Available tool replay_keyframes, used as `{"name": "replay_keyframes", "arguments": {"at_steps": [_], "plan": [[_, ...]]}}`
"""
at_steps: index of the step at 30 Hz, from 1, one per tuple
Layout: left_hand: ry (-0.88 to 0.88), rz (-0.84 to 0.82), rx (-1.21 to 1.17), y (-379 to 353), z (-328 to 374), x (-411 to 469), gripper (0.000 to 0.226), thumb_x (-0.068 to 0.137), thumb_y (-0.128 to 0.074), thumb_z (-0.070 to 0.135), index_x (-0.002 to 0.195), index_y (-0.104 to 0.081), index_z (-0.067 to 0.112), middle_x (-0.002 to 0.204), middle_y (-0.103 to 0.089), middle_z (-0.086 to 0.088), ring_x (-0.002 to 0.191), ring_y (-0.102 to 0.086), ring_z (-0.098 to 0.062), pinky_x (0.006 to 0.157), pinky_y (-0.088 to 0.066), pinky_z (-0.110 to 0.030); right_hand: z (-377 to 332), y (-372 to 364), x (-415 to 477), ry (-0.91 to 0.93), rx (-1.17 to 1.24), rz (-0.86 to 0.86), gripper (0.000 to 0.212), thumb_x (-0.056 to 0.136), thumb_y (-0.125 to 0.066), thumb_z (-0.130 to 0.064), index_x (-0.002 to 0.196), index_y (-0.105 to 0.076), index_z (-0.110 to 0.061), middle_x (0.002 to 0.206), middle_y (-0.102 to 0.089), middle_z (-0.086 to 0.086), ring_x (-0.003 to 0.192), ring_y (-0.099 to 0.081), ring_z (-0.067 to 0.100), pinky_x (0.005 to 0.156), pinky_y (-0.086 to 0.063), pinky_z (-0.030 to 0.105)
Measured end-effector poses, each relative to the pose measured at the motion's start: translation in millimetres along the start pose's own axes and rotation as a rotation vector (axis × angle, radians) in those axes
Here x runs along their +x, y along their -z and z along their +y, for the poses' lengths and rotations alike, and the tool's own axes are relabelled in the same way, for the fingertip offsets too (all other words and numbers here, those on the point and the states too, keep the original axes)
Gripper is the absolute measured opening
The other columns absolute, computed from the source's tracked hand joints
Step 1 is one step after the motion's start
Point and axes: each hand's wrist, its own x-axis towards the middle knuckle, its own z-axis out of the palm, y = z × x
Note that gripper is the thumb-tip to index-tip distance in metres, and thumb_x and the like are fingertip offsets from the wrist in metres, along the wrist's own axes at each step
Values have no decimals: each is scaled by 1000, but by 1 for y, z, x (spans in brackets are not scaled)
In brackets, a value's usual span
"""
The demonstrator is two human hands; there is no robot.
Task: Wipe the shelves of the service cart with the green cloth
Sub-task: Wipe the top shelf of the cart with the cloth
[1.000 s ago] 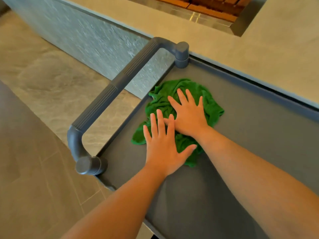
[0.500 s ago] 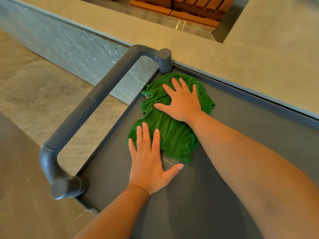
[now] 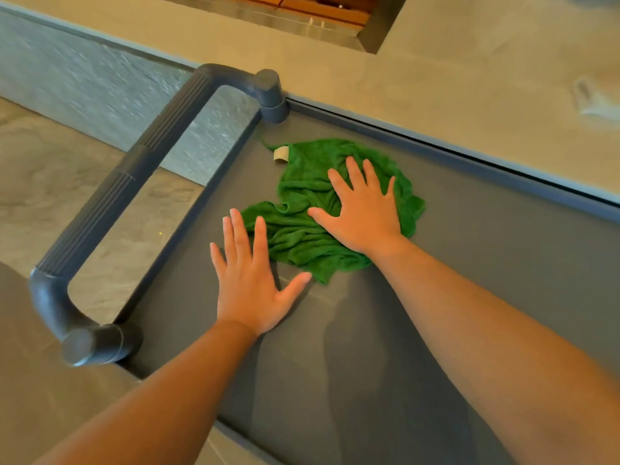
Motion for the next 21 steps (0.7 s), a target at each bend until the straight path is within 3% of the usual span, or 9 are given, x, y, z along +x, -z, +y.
{"name": "replay_keyframes", "arguments": {"at_steps": [8, 13, 17, 21], "plan": [[21, 11, -24, -3, 5, -4, 110, 81, -23, 89, 159, -3, 14, 165, 14, -16, 152, 16, -30, 120, 1, -59, 47, 10, -29, -97, 3, -40, 92, 82, -29, -88, 158, -15, -38, 169, 0, -4, 154, 6, 25, 118, -1, 66], [-4, 35, -136, -3, 1, -1, 106, 83, -32, 83, 160, -7, 15, 166, 10, -14, 153, 13, -29, 120, 5, -53, 25, 2, -23, -178, -60, -41, 101, 76, -26, -94, 159, -11, -38, 169, 3, 4, 154, 6, 34, 116, -1, 68], [1, 63, -301, -2, -8, 2, 101, 86, -40, 76, 160, -9, 15, 166, 7, -16, 153, 9, -29, 121, 3, -54, -9, -16, -65, -56, -105, -31, 102, 73, -27, -93, 158, -13, -38, 168, 2, 9, 153, 4, 38, 116, -4, 68], [-24, -2, -225, -2, -7, 4, 100, 85, -33, 79, 160, -6, 19, 167, 8, -13, 154, 10, -27, 122, 2, -54, -42, -34, -137, 107, -89, -63, 101, 71, -32, -89, 157, -20, -38, 168, -5, 10, 153, -1, 37, 115, -7, 68]]}}
